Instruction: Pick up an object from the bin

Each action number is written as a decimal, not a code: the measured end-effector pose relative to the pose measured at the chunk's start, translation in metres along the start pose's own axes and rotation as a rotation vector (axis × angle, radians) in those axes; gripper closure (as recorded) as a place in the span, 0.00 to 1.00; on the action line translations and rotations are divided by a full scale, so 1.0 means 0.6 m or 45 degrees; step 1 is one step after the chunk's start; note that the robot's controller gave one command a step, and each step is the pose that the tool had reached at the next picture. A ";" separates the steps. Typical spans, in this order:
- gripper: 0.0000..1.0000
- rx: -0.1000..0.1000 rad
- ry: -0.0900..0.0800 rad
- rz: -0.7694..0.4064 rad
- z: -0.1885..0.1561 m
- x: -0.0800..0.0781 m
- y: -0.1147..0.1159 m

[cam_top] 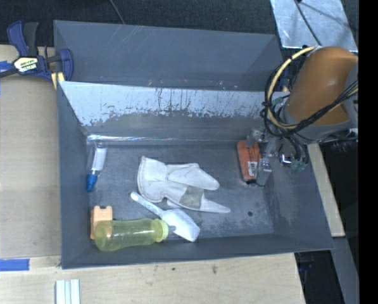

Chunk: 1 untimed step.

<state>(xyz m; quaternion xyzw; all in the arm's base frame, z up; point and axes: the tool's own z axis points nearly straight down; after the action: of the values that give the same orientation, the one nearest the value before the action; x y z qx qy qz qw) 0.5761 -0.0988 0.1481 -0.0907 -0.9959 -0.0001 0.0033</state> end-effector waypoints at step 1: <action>0.00 0.002 -0.018 0.102 -0.020 -0.030 0.070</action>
Offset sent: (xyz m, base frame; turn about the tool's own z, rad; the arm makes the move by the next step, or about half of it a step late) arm 0.0088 -0.0009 0.1454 -0.0038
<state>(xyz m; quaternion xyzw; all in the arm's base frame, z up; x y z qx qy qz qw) 0.6016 -0.0608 0.1601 -0.1304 -0.9914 0.0015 -0.0038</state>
